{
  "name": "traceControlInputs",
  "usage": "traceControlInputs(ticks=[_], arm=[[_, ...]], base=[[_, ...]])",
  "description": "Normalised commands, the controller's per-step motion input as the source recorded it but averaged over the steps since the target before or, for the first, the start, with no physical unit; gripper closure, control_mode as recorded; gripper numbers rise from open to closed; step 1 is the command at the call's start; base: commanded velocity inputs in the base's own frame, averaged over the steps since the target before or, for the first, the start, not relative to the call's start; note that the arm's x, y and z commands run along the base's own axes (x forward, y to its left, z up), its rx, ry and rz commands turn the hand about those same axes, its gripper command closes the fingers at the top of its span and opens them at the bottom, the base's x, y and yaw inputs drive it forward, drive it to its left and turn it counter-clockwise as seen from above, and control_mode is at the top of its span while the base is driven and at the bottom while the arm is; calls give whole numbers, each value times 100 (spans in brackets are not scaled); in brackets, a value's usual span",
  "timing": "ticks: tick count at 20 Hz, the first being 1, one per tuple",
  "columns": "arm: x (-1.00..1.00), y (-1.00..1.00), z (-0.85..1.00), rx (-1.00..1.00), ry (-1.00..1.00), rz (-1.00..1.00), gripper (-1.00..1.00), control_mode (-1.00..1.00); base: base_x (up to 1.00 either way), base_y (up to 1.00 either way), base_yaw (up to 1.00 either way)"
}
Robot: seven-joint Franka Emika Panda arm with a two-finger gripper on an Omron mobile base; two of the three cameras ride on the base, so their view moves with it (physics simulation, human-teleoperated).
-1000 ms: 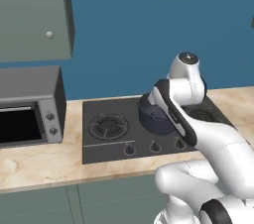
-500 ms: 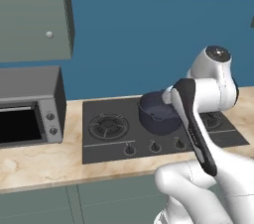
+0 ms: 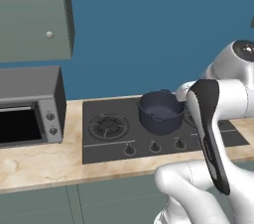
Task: Open the cabinet and move the ladle to the pot. Then close the cabinet.
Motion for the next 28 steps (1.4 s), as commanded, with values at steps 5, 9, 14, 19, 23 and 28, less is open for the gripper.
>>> traceControlInputs(ticks=[5, 9, 14, 19, 23, 28], arm=[[-28, 0, 15, 0, -9, -1, -100, -100], [-27, 0, 4, 0, -6, 0, -100, -100], [-3, 0, 0, 0, 0, 0, -100, 100], [0, 0, 0, 0, 0, 0, -100, 100], [0, 0, 0, 0, 0, 0, -100, 100], [0, 0, 0, 0, 0, 0, -100, 100]], base=[[0, 0, 0], [0, 0, 0], [-53, -8, 0], [-90, -25, -1], [-78, -47, -5], [-54, -91, -8]])
